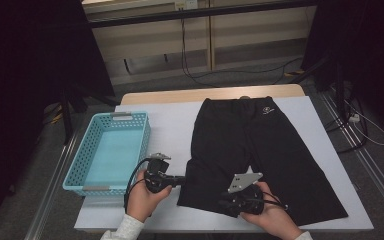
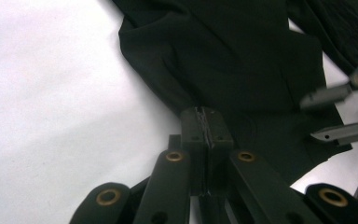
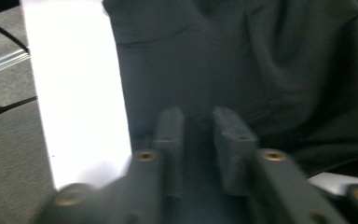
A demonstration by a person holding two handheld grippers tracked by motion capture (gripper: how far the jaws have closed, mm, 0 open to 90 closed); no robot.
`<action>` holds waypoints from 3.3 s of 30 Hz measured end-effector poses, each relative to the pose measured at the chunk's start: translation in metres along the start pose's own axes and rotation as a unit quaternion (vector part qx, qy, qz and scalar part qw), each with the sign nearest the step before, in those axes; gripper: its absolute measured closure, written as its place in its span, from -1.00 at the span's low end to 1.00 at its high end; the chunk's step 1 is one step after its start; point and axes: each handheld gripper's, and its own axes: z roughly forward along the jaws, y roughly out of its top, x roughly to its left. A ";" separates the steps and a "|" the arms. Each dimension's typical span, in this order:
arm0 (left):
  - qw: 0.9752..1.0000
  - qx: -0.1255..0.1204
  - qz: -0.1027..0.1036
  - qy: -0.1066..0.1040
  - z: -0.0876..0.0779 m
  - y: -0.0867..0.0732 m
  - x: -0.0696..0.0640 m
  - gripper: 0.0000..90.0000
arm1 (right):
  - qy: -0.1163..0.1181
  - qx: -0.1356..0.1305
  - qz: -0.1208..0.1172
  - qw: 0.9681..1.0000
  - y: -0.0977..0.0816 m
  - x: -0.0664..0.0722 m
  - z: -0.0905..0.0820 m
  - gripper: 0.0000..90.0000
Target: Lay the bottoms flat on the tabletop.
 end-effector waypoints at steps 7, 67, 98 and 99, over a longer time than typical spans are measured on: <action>1.000 -0.005 0.005 -0.010 -0.008 0.002 -0.007 0.98 | 0.019 0.012 -0.002 1.000 -0.001 0.002 -0.005 1.00; 0.994 -0.072 0.017 0.082 0.040 0.035 0.014 0.38 | 0.049 0.024 0.001 0.999 -0.010 0.001 -0.016 0.99; 0.993 -0.066 -0.023 0.095 0.050 0.051 0.038 0.58 | 0.001 -0.017 0.037 0.999 -0.010 -0.012 -0.033 0.64; 0.993 -0.065 -0.016 0.096 0.048 0.050 0.036 0.48 | -0.015 -0.025 0.051 0.998 -0.011 -0.016 -0.037 0.60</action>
